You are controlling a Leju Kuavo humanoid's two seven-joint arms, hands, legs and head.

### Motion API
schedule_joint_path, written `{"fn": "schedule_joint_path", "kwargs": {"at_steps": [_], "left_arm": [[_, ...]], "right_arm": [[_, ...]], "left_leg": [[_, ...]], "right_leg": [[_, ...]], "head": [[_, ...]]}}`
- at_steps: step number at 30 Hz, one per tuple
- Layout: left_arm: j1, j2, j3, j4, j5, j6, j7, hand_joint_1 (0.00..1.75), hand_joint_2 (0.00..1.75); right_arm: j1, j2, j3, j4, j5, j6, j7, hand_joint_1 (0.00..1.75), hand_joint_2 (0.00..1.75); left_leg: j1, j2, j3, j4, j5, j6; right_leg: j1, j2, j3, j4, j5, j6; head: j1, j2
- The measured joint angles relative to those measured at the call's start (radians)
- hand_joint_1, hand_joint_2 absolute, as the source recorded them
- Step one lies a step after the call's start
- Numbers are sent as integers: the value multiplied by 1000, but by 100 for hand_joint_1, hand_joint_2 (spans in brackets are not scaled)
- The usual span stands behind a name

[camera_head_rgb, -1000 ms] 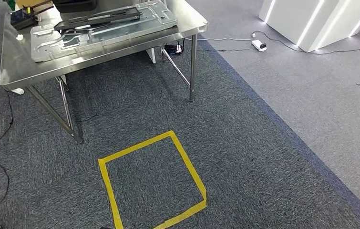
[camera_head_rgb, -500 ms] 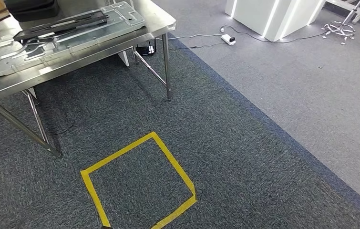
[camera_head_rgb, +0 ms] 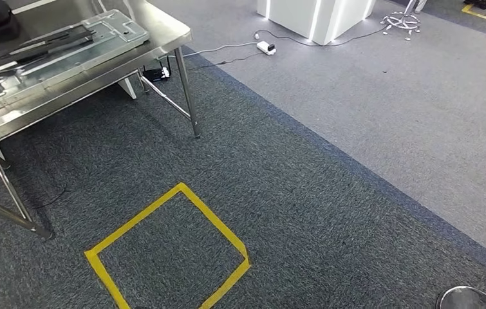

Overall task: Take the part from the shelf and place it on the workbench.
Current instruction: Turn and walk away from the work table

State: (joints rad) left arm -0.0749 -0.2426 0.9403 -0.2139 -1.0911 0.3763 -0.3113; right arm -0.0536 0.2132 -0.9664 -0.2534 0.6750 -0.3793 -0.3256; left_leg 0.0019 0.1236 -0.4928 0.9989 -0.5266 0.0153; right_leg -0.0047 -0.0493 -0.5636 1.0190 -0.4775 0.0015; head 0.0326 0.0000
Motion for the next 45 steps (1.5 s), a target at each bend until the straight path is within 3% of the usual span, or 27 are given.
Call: {"fn": "schedule_joint_path", "kwargs": {"at_steps": [2, 4, 6, 7, 8, 10, 11, 13, 15, 17, 19, 21, 22, 23, 25, 27, 28, 30, 31, 33, 35, 37, 38, 39, 41, 43, 45], "left_arm": [[0, 0, 0, 0, -6, 5, 9, 0, 0], [4, 0, 0, 0, -8, 8, 17, 0, 0], [9, 0, 0, 0, -8, 9, 21, 0, 0], [11, 0, 0, 0, -8, 8, 21, 0, 0], [12, 0, 1, 0, -7, 8, 21, 0, 0], [13, 0, 1, 0, -3, 6, 19, 0, 0], [13, 1, 2, 0, -2, 6, 19, 0, 0], [11, 1, 3, 0, -2, 5, 19, 0, 0], [7, 2, 4, 0, 0, 4, 16, 0, 0], [5, 2, 4, 0, 3, 1, 8, 0, 0], [7, 2, 5, 0, 7, -6, -4, 0, 0], [10, 2, 7, 0, 12, -16, -18, 0, 0], [10, 1, 9, 0, 14, -20, -24, 0, 0], [10, 1, 10, 0, 15, -23, -28, 0, 0], [9, -2, 12, 0, 15, -26, -31, 0, 0], [8, -5, 13, 0, 14, -27, -31, 0, 0], [6, -6, 14, 0, 14, -27, -31, 0, 0], [2, -7, 15, 0, 12, -27, -31, 0, 0], [1, -8, 15, 0, 11, -27, -31, 0, 0], [0, -10, 16, 0, 10, -27, -31, 0, 0], [3, -10, 18, 0, 9, -27, -31, 0, 0], [6, -10, 19, 0, 7, -27, -29, 0, 0], [7, -10, 20, 0, 5, -27, -27, 0, 0], [7, -10, 20, 0, 3, -26, -25, 0, 0], [8, -10, 20, 0, 2, -26, -24, 0, 0], [7, -10, 20, 0, 2, -27, -28, 0, 0], [2, -10, 20, 0, 2, -27, -36, 0, 0]], "right_arm": [[-1, 1, 1, 4, 0, 10, 11, 0, 0], [-4, 2, 2, 5, -1, 21, 17, 0, 0], [-5, 2, 2, 7, -1, 26, 20, 0, 0], [-5, 2, 2, 9, -1, 28, 21, 0, 0], [-4, 2, 2, 10, 0, 29, 22, 0, 0], [-4, 3, 3, 13, 4, 31, 23, 0, 0], [-6, 4, 4, 13, 6, 31, 24, 0, 0], [-7, 5, 6, 13, 12, 31, 24, 0, 0], [-4, 5, 8, 14, 16, 30, 28, 0, 0], [-1, 5, 9, 15, 18, 29, 32, 0, 0], [-2, 5, 10, 15, 18, 30, 35, 0, 0], [-2, 5, 10, 16, 18, 33, 40, 0, 0], [-1, 5, 10, 16, 18, 35, 42, 0, 0], [1, 5, 10, 16, 20, 40, 45, 0, 0], [3, 5, 10, 17, 26, 47, 49, 0, 0], [2, 6, 12, 17, 32, 52, 53, 0, 0], [2, 7, 13, 17, 34, 53, 53, 0, 0], [4, 9, 16, 17, 39, 59, 53, 0, 0], [4, 10, 17, 18, 43, 62, 53, 0, 0], [3, 11, 21, 19, 50, 68, 53, 0, 0], [1, 11, 24, 19, 53, 70, 53, 0, 0], [2, 11, 26, 20, 53, 74, 53, 0, 0], [3, 11, 26, 20, 54, 76, 54, 0, 0], [3, 11, 27, 20, 54, 79, 54, 0, 0], [1, 12, 27, 21, 58, 84, 54, 0, 0], [-2, 13, 29, 21, 62, 86, 55, 0, 0], [-1, 13, 30, 21, 65, 86, 55, 0, 0]], "left_leg": [[4, -36, -11, 37, -33, -11], [8, -92, -61, 150, -100, -17], [10, -111, -112, 258, -137, -20], [11, -113, -118, 265, -123, -21], [12, -116, -108, 235, -91, -21], [16, -150, -61, 116, -18, -17], [18, -175, -43, 65, 2, -14], [16, -207, -31, 26, 7, -6], [14, -188, -29, 18, 14, 6], [16, -160, -25, 5, 25, 23], [14, -131, -25, -1, 30, 34], [9, -100, -29, -1, 30, 36], [8, -85, -30, -1, 29, 36], [8, -71, -29, 0, 28, 35], [7, -49, -26, 2, 24, 30], [4, -31, -23, 6, 18, 20], [2, -24, -21, 7, 15, 14], [1, -11, -16, 5, 13, 4], [3, -17, -15, 10, 7, -1], [7, -58, -36, 67, -36, -11], [10, -104, -96, 197, -105, -15], [10, -114, -142, 293, -130, -16], [10, -115, -141, 286, -111, -15], [11, -120, -121, 240, -75, -14], [13, -156, -62, 101, -5, -8], [13, -189, -35, 28, 16, -3], [11, -182, -33, 21, 17, 7]], "right_leg": [[-5, 21, 0, -7, 7, -13], [-6, 44, -3, -9, 13, -21], [-4, 71, -5, -7, 14, -23], [-4, 86, -6, -5, 14, -23], [-4, 101, -6, -2, 14, -22], [-5, 129, -8, 5, 12, -19], [-4, 141, -11, 10, 11, -14], [-7, 162, -21, 12, 15, -1], [-11, 180, -28, 11, 21, 14], [-9, 145, -45, 42, 0, 21], [-7, 86, -94, 144, -61, 23], [-10, 64, -147, 260, -111, 28], [-11, 59, -154, 281, -112, 30], [-12, 54, -140, 261, -94, 31], [-11, 26, -63, 131, -37, 28], [-4, -2, -5, 24, -6, 18], [-1, -7, 3, 5, -5, 12], [2, 11, 2, 2, -2, 2], [0, 20, 3, -2, 1, -4], [-5, 37, 5, -10, 8, -16], [-5, 57, 2, -11, 11, -22], [-3, 81, 0, -10, 12, -23], [-2, 94, 0, -8, 12, -23], [-2, 109, 1, -6, 12, -23], [-1, 136, -1, 3, 10, -18], [-1, 158, -9, 9, 10, -8], [-4, 175, -16, 7, 15, 6]], "head": [[0, 0], [-1, 0], [-1, 0], [-1, 0], [-1, 0], [-1, 0], [-1, 0], [-1, 0], [-1, 0], [1, 0], [3, 0], [3, 0], [3, 0], [4, 0], [4, 0], [3, 0], [3, 0], [3, 0], [3, 0], [2, 0], [1, 0], [1, 0], [1, 0], [1, 0], [1, 0], [1, 0], [1, 0]]}}
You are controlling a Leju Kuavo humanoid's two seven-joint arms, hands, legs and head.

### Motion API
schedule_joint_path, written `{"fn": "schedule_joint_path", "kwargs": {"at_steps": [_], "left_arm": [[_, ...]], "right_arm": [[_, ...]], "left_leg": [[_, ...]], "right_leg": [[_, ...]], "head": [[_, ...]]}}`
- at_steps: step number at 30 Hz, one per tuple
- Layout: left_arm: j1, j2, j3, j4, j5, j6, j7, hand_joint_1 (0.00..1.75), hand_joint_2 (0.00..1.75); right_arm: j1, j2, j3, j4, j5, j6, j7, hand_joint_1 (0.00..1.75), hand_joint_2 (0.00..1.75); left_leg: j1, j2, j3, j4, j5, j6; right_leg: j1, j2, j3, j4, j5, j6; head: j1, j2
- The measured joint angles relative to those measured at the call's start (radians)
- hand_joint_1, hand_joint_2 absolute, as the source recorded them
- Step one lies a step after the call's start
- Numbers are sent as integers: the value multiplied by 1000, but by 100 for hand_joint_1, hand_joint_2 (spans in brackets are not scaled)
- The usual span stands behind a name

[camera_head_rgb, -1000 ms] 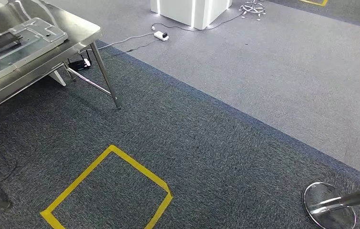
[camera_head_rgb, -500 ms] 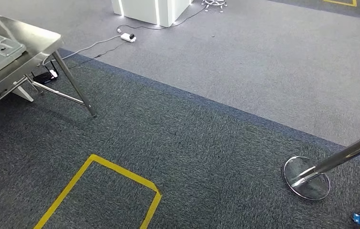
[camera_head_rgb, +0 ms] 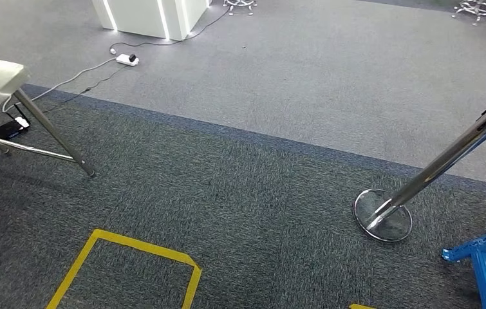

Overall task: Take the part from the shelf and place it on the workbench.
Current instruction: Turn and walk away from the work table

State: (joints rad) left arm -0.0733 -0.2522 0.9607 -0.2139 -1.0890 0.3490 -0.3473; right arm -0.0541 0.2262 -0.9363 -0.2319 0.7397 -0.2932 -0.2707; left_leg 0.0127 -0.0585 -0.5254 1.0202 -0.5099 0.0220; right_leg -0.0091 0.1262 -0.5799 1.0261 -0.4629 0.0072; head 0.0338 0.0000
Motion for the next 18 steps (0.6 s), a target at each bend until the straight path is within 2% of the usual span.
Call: {"fn": "schedule_joint_path", "kwargs": {"at_steps": [1, 2, 3, 4, 5, 6, 7, 8, 9, 10, 11, 12, 13, 14, 16, 17, 18], "left_arm": [[-3, 0, 0, 0, 0, 0, -4, 0, 0], [-4, 0, 0, 0, 1, 0, -8, 0, 0], [-4, -1, 0, 0, 2, 0, -12, 0, 0], [-3, 0, 0, 0, 2, 0, -15, 0, 0], [-2, 0, 1, 0, 2, -1, -19, 0, 0], [-1, 1, 1, 0, 3, -1, -22, 0, 0], [-2, 2, 1, 0, 4, -2, -25, 0, 0], [-2, 3, 2, 0, 6, -4, -28, 0, 0], [-3, 4, 2, 0, 7, -6, -30, 0, 0], [-4, 5, 2, 0, 8, -8, -32, 0, 0], [-5, 6, 2, 0, 9, -10, -34, 0, 0], [-4, 7, 2, 0, 10, -13, -34, 0, 0], [-5, 7, 3, 0, 11, -14, -34, 0, 0], [-6, 8, 3, 0, 11, -16, -33, 0, 0], [-8, 9, 3, 0, 12, -18, -30, 0, 0], [-8, 10, 3, 0, 12, -20, -29, 0, 0], [-7, 11, 3, 0, 11, -21, -28, 0, 0]], "right_arm": [[1, 0, 1, 0, 1, 0, 0, 0, 0], [2, 0, 2, 1, 2, 0, 0, 0, 0], [1, 0, 4, 1, 3, 0, 1, 0, 0], [-1, 0, 5, 1, 4, 1, 1, 0, 0], [-4, 0, 6, 1, 5, 1, 2, 0, 0], [-5, 0, 6, 1, 6, 1, 2, 0, 0], [-6, 0, 7, 2, 7, 1, 2, 0, 0], [-6, 0, 8, 2, 9, 1, 2, 0, 0], [-6, 0, 8, 2, 10, 1, 2, 0, 0], [-6, 0, 9, 2, 12, 1, 1, 0, 0], [-7, 0, 10, 2, 14, 1, 1, 0, 0], [-8, 0, 11, 2, 16, 0, 1, 0, 0], [-9, 0, 12, 2, 17, 0, 2, 0, 0], [-10, 0, 13, 2, 19, -1, 4, 0, 0], [-9, 1, 14, 2, 20, -2, 10, 0, 0], [-9, 1, 14, 2, 20, -3, 14, 0, 0], [-9, 2, 14, 2, 20, -4, 16, 0, 0]], "left_leg": [[0, 12, 3, -5, 4, 7], [1, 24, 5, -11, 9, 16], [2, 37, 7, -17, 14, 23], [0, 51, 7, -19, 16, 28], [-2, 64, 5, -19, 16, 31], [-4, 79, 4, -19, 15, 32], [-6, 94, 3, -18, 14, 33], [-7, 108, 3, -18, 12, 32], [-7, 120, 5, -17, 10, 32], [-8, 130, 8, -17, 7, 30], [-10, 140, 11, -16, 4, 27], [-11, 148, 15, -15, 0, 22], [-13, 157, 18, -14, -3, 17], [-14, 165, 20, -14, -5, 12], [-13, 176, 26, -15, -9, 1], [-12, 164, 25, -6, -19, -4], [-10, 142, 15, 21, -40, -8]], "right_leg": [[-1, -7, -3, 3, -1, 5], [-1, -28, -11, 17, -12, 8], [1, -56, -26, 48, -33, 11], [1, -87, -50, 100, -63, 12], [1, -105, -82, 165, -97, 15], [-1, -112, -113, 228, -124, 17], [-2, -115, -132, 270, -134, 19], [-3, -118, -133, 275, -126, 20], [-4, -123, -113, 240, -100, 19], [-3, -137, -74, 171, -65, 17], [1, -163, -34, 99, -39, 12], [5, -184, -4, 42, -21, 6], [10, -199, 13, 8, -14, 1], [15, -203, 15, -1, -16, -4], [13, -181, 15, -7, -11, -12], [9, -169, 17, -12, -8, -17], [5, -158, 19, -17, -4, -23]], "head": [[0, 0], [1, 0], [2, 0], [2, 0], [3, 0], [3, 0], [3, 0], [3, 0], [3, 0], [3, 0], [3, 0], [3, 0], [2, 0], [2, 0], [2, 0], [2, 0], [2, 0]]}}
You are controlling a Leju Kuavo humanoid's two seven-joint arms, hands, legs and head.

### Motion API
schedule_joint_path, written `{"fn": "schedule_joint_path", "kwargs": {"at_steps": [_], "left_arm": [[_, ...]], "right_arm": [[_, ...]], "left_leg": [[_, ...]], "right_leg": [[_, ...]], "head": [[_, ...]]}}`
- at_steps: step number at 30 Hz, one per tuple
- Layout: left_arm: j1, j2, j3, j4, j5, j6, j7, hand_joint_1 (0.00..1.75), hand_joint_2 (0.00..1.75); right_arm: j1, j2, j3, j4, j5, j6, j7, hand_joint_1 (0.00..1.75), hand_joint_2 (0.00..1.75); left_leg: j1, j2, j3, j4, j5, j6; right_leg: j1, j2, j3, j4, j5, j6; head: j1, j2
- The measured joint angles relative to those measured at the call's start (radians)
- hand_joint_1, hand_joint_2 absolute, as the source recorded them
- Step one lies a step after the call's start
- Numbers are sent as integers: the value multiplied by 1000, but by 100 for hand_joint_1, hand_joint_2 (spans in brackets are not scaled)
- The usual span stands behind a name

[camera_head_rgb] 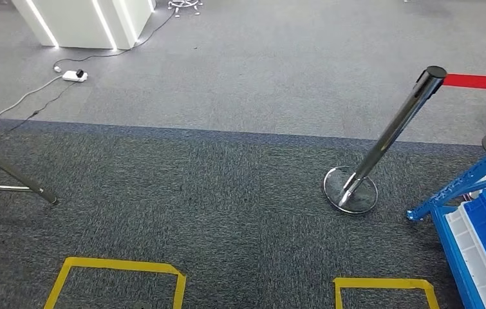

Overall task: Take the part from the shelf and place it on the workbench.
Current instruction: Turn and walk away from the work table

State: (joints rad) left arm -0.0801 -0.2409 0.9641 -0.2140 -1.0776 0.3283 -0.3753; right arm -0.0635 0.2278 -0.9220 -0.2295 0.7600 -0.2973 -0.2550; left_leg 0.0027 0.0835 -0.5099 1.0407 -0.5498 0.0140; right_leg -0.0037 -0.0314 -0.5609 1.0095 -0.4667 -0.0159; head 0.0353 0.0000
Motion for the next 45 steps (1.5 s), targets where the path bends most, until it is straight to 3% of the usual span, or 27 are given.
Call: {"fn": "schedule_joint_path", "kwargs": {"at_steps": [2, 3, 4, 5, 7, 9, 11, 13, 15, 17, 19, 20, 22, 25, 26, 28, 29, 31, 33, 35, 36, 37, 38, 40, 41, 43, 45], "left_arm": [[4, 2, 0, 0, -1, -1, 4, 0, 0], [6, 3, 1, 0, -1, -1, 6, 0, 0], [8, 4, 1, 0, -1, -1, 7, 0, 0], [10, 5, 1, 0, -1, -1, 8, 0, 0], [12, 6, 1, 0, -1, -1, 10, 0, 0], [12, 8, 1, 0, -1, -2, 9, 0, 0], [10, 9, 2, 0, -1, -4, 7, 0, 0], [5, 9, 3, 0, 2, -4, 1, 0, 0], [3, 9, 3, 0, 5, -6, -4, 0, 0], [6, 9, 4, 0, 5, -7, -6, 0, 0], [9, 9, 4, 0, 6, -8, -6, 0, 0], [10, 9, 5, 0, 6, -9, -6, 0, 0], [8, 9, 5, 0, 6, -10, -6, 0, 0], [6, 9, 5, 0, 5, -10, -4, 0, 0], [5, 9, 5, 0, 5, -10, -4, 0, 0], [1, 8, 5, 0, 5, -10, -4, 0, 0], [0, 8, 5, 0, 5, -10, -4, 0, 0], [1, 7, 5, 0, 5, -10, -4, 0, 0], [4, 7, 6, 0, 6, -10, -5, 0, 0], [8, 7, 6, 0, 8, -10, -5, 0, 0], [10, 7, 7, 0, 9, -11, -5, 0, 0], [11, 7, 7, 0, 9, -13, -5, 0, 0], [11, 7, 7, 0, 10, -15, -5, 0, 0], [12, 7, 10, 0, 14, -20, -8, 0, 0], [11, 7, 12, 0, 16, -22, -10, 0, 0], [7, 6, 15, 0, 19, -24, -17, 0, 0], [3, 4, 18, 0, 22, -27, -27, 0, 0]], "right_arm": [[-1, 1, 0, 0, 1, -1, 3, 0, 0], [-2, 1, 0, 0, 1, -1, 4, 0, 0], [-1, 1, 0, 0, 1, -1, 5, 0, 0], [0, 1, 0, 0, 2, -1, 6, 0, 0], [2, 2, 0, 0, 2, -1, 8, 0, 0], [1, 2, 0, 0, 3, 0, 7, 0, 0], [1, 2, 1, 0, 4, 1, 3, 0, 0], [4, 2, 2, 0, 6, 1, -1, 0, 0], [6, 2, 2, 0, 9, 1, -3, 0, 0], [4, 1, 4, 0, 11, 1, -4, 0, 0], [2, 1, 5, 0, 12, 2, -4, 0, 0], [3, 1, 5, 0, 13, 3, -4, 0, 0], [5, 1, 5, 0, 13, 3, -4, 0, 0], [2, 1, 5, 0, 14, 4, -4, 0, 0], [2, 1, 5, 0, 14, 4, -4, 0, 0], [3, 1, 5, 0, 14, 4, -4, 0, 0], [4, 2, 5, 0, 14, 4, -3, 0, 0], [3, 2, 6, 0, 15, 3, -2, 0, 0], [1, 2, 6, 0, 18, 2, 1, 0, 0], [3, 3, 6, 0, 19, 2, 5, 0, 0], [4, 4, 6, 1, 19, 1, 9, 0, 0], [5, 5, 6, 1, 19, 0, 13, 0, 0], [5, 6, 6, 2, 19, -1, 15, 0, 0], [4, 7, 6, 2, 20, -2, 18, 0, 0], [3, 8, 6, 2, 20, -2, 18, 0, 0], [5, 8, 6, 2, 21, -1, 15, 0, 0], [8, 7, 6, 2, 21, 2, 3, 0, 0]], "left_leg": [[4, -55, -51, 114, -65, -5], [5, -68, -85, 183, -95, -6], [6, -73, -111, 235, -109, -8], [7, -75, -123, 254, -102, -8], [10, -84, -92, 171, -32, -8], [13, -123, -38, 39, 30, -5], [12, -147, -19, -13, 43, -1], [11, -131, -18, -19, 50, 10], [13, -108, -15, -31, 59, 26], [11, -82, -15, -36, 63, 35], [7, -53, -18, -35, 62, 38], [6, -39, -19, -35, 61, 39], [5, -16, -16, -35, 58, 37], [2, 12, -6, -35, 49, 27], [1, 20, -3, -35, 47, 21], [0, 37, 3, -37, 45, 11], [1, 33, 5, -34, 40, 5], [5, -13, -15, 18, 2, -5], [9, -65, -75, 144, -64, -12], [10, -74, -128, 248, -92, -16], [10, -75, -133, 251, -77, -16], [11, -78, -119, 212, -44, -16], [13, -91, -90, 142, -1, -14], [16, -131, -41, 19, 51, -10], [16, -145, -30, -11, 58, -7], [14, -138, -28, -16, 58, 3], [16, -115, -25, -25, 66, 19]], "right_leg": [[-3, 24, 0, -4, 5, -8], [-2, 36, -2, -3, 5, -9], [-1, 50, -3, -2, 6, -10], [-1, 65, -3, 0, 6, -9], [-2, 95, -1, 5, 4, -8], [-2, 121, -4, 14, 1, -1], [-2, 138, -12, 19, 2, 11], [-4, 153, -18, 17, 6, 25], [-4, 124, -32, 43, -13, 34], [-2, 69, -79, 143, -73, 39], [-5, 46, -138, 264, -123, 44], [-6, 42, -149, 290, -125, 45], [-7, 30, -109, 221, -76, 43], [4, -27, -7, 30, -8, 29], [9, -36, 3, 8, -6, 23], [11, -19, 1, 4, -4, 14], [8, -9, 2, 0, -1, 9], [1, 13, 6, -11, 8, -4], [-1, 35, 4, -12, 12, -10], [-1, 62, 2, -10, 12, -11], [-1, 77, 3, -8, 12, -10], [-1, 91, 3, -6, 11, -9], [-2, 106, 3, -3, 10, -7], [-1, 132, -2, 7, 7, 2], [0, 142, -6, 11, 6, 8], [-1, 160, -14, 11, 10, 21], [-2, 138, -22, 24, 1, 31]], "head": [[-1, 0], [-2, 0], [-1, 0], [-2, 0], [-1, 0], [-1, 0], [-1, 0], [-1, 0], [-1, 0], [0, 0], [0, 0], [0, 0], [0, 0], [0, 0], [0, 0], [0, 0], [0, 0], [-2, 0], [-3, 0], [-3, 0], [-3, 0], [-3, 0], [-3, 0], [-3, 0], [-3, 0], [-3, 0], [-2, 0]]}}
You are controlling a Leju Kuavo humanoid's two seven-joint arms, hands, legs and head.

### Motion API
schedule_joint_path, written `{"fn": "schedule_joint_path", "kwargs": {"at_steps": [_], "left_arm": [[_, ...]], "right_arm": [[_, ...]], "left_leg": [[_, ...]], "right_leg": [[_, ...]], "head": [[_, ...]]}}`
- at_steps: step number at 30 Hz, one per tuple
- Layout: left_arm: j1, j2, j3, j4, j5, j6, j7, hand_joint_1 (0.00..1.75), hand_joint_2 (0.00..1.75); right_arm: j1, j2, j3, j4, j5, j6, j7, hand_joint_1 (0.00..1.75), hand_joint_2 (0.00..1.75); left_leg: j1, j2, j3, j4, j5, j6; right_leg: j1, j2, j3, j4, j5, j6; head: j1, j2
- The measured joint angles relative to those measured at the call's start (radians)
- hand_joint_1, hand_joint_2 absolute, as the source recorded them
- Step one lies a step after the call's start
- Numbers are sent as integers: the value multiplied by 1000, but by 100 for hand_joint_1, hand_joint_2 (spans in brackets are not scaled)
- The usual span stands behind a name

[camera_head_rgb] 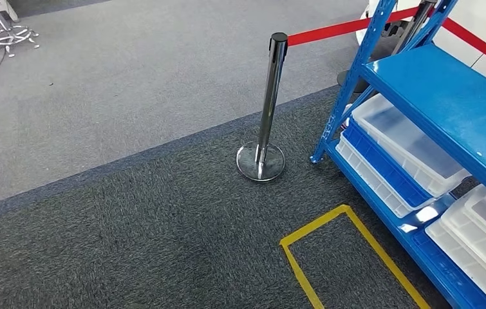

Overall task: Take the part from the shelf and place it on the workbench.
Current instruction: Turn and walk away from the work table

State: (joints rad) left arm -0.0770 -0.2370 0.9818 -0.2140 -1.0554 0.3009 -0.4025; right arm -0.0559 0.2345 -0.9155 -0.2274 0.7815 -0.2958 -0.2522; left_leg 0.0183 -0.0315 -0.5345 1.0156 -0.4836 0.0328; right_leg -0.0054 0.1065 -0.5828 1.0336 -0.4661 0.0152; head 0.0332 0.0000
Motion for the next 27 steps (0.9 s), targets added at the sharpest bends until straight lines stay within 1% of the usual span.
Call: {"fn": "schedule_joint_path", "kwargs": {"at_steps": [1, 2, 3, 4, 5, 6, 7, 8, 9, 10, 11, 12, 13, 14, 15, 16, 17, 18, 19, 20, 21, 22, 23, 24, 25, 26, 27], "left_arm": [[0, -1, 1, 0, 1, -2, -5, 0, 0], [0, -2, 3, 0, 1, -4, -9, 0, 0], [2, -3, 4, 0, 1, -5, -12, 0, 0], [3, -3, 5, 0, 1, -6, -13, 0, 0], [3, -3, 6, 0, 1, -6, -14, 0, 0], [3, -3, 6, 0, 1, -6, -14, 0, 0], [2, -3, 6, 0, 1, -6, -15, 0, 0], [0, -4, 6, 0, 1, -6, -16, 0, 0], [-1, -4, 6, 0, 1, -6, -16, 0, 0], [-2, -5, 6, 0, 0, -6, -17, 0, 0], [-3, -6, 6, 0, -1, -5, -16, 0, 0], [-4, -7, 6, 0, -2, -5, -15, 0, 0], [-6, -8, 6, 0, -3, -4, -13, 0, 0], [-8, -8, 6, 0, -4, -3, -11, 0, 0], [-8, -9, 6, 0, -6, -3, -9, 0, 0], [-8, -9, 6, 0, -8, -3, -7, 0, 0], [-6, -9, 6, 0, -10, -3, -4, 0, 0], [-5, -9, 6, 0, -12, -2, -2, 0, 0], [-3, -9, 6, 0, -13, -2, 0, 0, 0], [-1, -9, 6, 0, -14, -2, 2, 0, 0], [1, -9, 6, 0, -14, -2, 4, 0, 0], [3, -9, 6, 0, -15, -2, 4, 0, 0], [4, -9, 6, 0, -16, -1, 5, 0, 0], [4, -9, 6, 0, -17, -1, 5, 0, 0], [5, -8, 6, 0, -18, -1, 4, 0, 0], [5, -8, 6, 0, -19, -1, 4, 0, 0], [4, -7, 6, 0, -21, -2, 3, 0, 0]], "right_arm": [[-1, -1, 0, 0, 0, 1, -6, 0, 0], [-2, -1, 0, 0, 1, 2, -11, 0, 0], [-4, -1, 0, 0, 1, 3, -15, 0, 0], [-6, -1, 0, 0, 2, 3, -17, 0, 0], [-6, -1, 0, 0, 4, 2, -19, 0, 0], [-5, -2, 0, 0, 6, 2, -20, 0, 0], [-5, -2, 0, 0, 8, 1, -19, 0, 0], [-4, -2, 0, 0, 10, 1, -18, 0, 0], [-4, -3, 0, 0, 12, 0, -17, 0, 0], [-6, -3, 0, 0, 14, 0, -15, 0, 0], [-7, -3, 1, 0, 15, 0, -13, 0, 0], [-8, -3, 1, 0, 16, -1, -10, 0, 0], [-7, -3, 1, 0, 16, -1, -6, 0, 0], [-5, -3, 1, 0, 17, -1, -4, 0, 0], [-4, -3, 1, 0, 17, -1, -1, 0, 0], [-4, -3, 1, 0, 17, -2, 1, 0, 0], [-5, -2, 1, 0, 17, -2, 3, 0, 0], [-6, -2, 1, 0, 17, -2, 6, 0, 0], [-6, -2, 1, 0, 18, -2, 9, 0, 0], [-6, -2, 1, 0, 18, -2, 11, 0, 0], [-5, -2, 1, 0, 18, -1, 13, 0, 0], [-3, -2, 1, 1, 18, -2, 15, 0, 0], [-2, -2, 1, 1, 19, -2, 16, 0, 0], [-2, -2, 1, 1, 19, -1, 16, 0, 0], [-2, -2, 1, 1, 20, -1, 15, 0, 0], [-3, -2, 1, 1, 20, 0, 14, 0, 0], [-2, -2, 1, 1, 20, 0, 13, 0, 0]], "left_leg": [[1, 13, 0, -5, 4, 7], [0, 27, 0, -8, 6, 12], [-1, 40, -1, -9, 5, 15], [-3, 55, -2, -8, 4, 16], [-4, 70, -2, -8, 3, 17], [-5, 83, -2, -7, 2, 17], [-5, 96, 0, -7, 1, 16], [-6, 106, 3, -7, -2, 15], [-7, 117, 7, -7, -4, 13], [-9, 125, 10, -7, -7, 9], [-10, 134, 13, -6, -10, 4], [-12, 142, 15, -7, -11, -1], [-13, 151, 18, -8, -13, -6], [-12, 157, 22, -8, -16, -12], [-12, 146, 22, -2, -23, -18], [-10, 122, 15, 21, -42, -23], [-8, 92, -5, 67, -71, -27], [-6, 62, -35, 132, -105, -30], [-5, 46, -70, 204, -137, -32], [-4, 41, -99, 260, -153, -33], [-4, 40, -113, 283, -149, -34], [-4, 39, -108, 265, -123, -34], [-4, 33, -85, 207, -83, -32], [-2, 14, -55, 133, -45, -30], [-1, -7, -29, 68, -18, -29], [0, -25, -12, 24, -4, -27], [-1, -36, -5, 7, -3, -25]], "right_leg": [[0, -27, -14, 29, -20, 4], [0, -60, -37, 79, -51, 7], [0, -83, -68, 144, -86, 10], [-1, -93, -100, 210, -115, 13], [-2, -96, -122, 256, -129, 15], [-2, -99, -125, 267, -123, 16], [-2, -104, -106, 234, -98, 15], [-1, -115, -69, 167, -62, 12], [3, -138, -27, 91, -34, 6], [7, -159, 6, 29, -14, -1], [12, -174, 23, -7, -6, -6], [15, -179, 27, -19, -8, -12], [17, -169, 26, -20, -5, -15], [13, -157, 27, -23, -2, -20], [9, -146, 29, -28, 1, -26], [4, -134, 32, -34, 5, -32], [0, -123, 34, -38, 9, -37], [0, -111, 32, -38, 10, -40], [1, -98, 30, -37, 11, -42], [1, -84, 29, -36, 11, -42], [1, -69, 29, -35, 11, -42], [1, -54, 29, -33, 11, -41], [1, -39, 30, -30, 10, -39], [0, -25, 29, -26, 8, -37], [1, -13, 27, -20, 5, -32], [1, -3, 23, -15, 3, -27], [2, 5, 19, -12, 2, -21]], "head": [[1, 0], [2, 0], [2, 0], [2, 0], [2, 0], [2, 0], [2, 0], [2, 0], [2, 0], [2, 0], [2, 0], [2, 0], [2, 0], [2, 0], [2, 0], [0, 0], [-1, 0], [-2, 0], [-3, 0], [-2, 0], [-2, 0], [-3, 0], [-3, 0], [-3, 0], [-2, 0], [-2, 0], [-2, 0]]}}
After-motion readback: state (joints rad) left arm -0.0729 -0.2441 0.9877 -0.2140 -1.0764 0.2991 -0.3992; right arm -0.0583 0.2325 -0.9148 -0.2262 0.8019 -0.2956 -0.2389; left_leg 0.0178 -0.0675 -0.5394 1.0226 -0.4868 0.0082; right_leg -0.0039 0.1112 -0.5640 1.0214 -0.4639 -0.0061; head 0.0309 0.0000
